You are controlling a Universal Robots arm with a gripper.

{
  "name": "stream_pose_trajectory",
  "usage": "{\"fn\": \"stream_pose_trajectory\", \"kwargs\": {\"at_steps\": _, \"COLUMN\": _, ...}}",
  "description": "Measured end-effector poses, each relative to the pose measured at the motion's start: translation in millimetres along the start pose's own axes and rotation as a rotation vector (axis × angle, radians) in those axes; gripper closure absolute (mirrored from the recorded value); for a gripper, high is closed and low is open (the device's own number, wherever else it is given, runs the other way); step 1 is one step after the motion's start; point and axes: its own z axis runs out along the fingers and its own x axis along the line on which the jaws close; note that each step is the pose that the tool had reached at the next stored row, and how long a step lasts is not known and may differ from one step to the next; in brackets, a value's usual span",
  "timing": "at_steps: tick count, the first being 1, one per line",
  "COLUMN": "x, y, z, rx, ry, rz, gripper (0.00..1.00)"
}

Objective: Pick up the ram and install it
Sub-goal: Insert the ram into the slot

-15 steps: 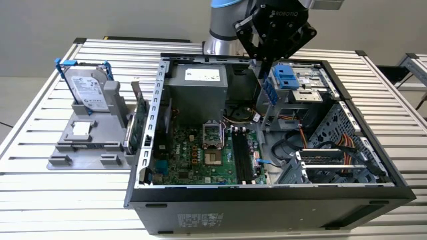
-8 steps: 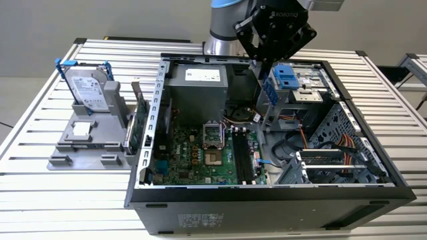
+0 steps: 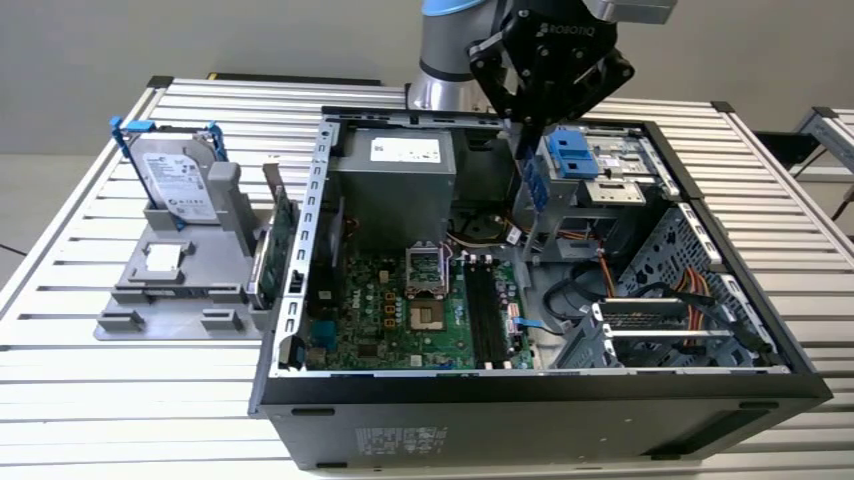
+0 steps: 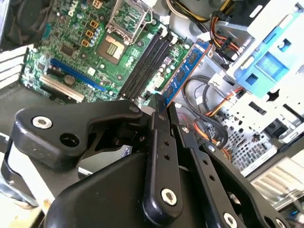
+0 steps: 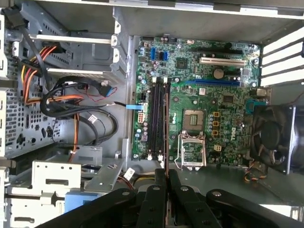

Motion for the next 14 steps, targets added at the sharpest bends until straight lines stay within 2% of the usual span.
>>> {"fn": "stream_pose_trajectory", "kwargs": {"at_steps": 14, "x": 0.0, "y": 0.0, "z": 1.0, "rx": 0.0053, "ry": -0.0049, "rz": 0.255, "gripper": 1.0}}
